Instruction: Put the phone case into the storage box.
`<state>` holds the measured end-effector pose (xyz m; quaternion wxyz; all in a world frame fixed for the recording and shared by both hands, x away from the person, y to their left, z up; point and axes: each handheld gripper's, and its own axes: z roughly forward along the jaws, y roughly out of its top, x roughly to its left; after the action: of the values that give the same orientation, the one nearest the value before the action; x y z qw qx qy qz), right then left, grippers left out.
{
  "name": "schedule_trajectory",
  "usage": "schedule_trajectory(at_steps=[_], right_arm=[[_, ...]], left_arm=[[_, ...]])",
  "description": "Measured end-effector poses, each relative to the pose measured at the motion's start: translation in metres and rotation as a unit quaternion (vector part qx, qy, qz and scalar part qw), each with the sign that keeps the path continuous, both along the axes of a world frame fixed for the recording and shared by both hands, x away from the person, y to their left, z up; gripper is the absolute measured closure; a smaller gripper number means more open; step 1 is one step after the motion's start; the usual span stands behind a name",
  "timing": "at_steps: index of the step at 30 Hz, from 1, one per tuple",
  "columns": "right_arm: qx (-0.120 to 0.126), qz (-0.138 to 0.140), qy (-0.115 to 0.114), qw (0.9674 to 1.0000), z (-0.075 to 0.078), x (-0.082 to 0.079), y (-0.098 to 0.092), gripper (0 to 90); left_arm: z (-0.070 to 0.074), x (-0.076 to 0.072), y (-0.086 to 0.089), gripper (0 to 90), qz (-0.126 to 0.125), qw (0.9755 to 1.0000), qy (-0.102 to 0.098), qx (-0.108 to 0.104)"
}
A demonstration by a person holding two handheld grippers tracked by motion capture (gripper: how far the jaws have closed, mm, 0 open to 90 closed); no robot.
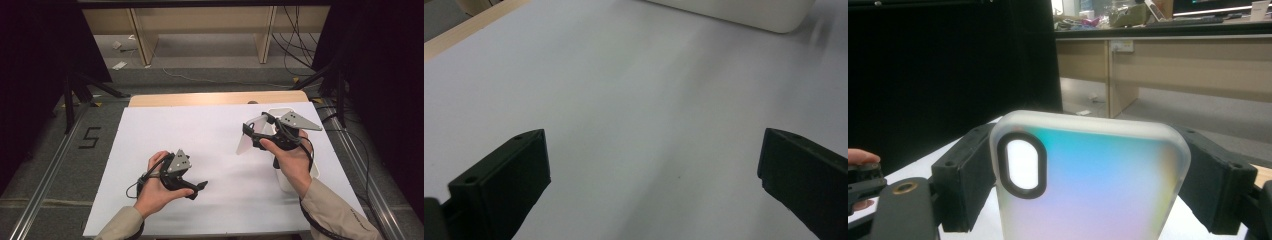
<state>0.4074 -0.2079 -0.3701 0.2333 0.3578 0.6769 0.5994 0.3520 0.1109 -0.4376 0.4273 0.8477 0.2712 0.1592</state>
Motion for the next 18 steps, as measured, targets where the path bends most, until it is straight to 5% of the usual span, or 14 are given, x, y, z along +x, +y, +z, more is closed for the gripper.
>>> schedule_trajectory(at_steps=[18], right_arm=[[0.006,-0.021,-0.003,0.9997,0.006,0.005,-0.013,18.3]], left_arm=[[-0.002,0.0,0.001,0.0,0.0,1.0,0.002,-0.002]])
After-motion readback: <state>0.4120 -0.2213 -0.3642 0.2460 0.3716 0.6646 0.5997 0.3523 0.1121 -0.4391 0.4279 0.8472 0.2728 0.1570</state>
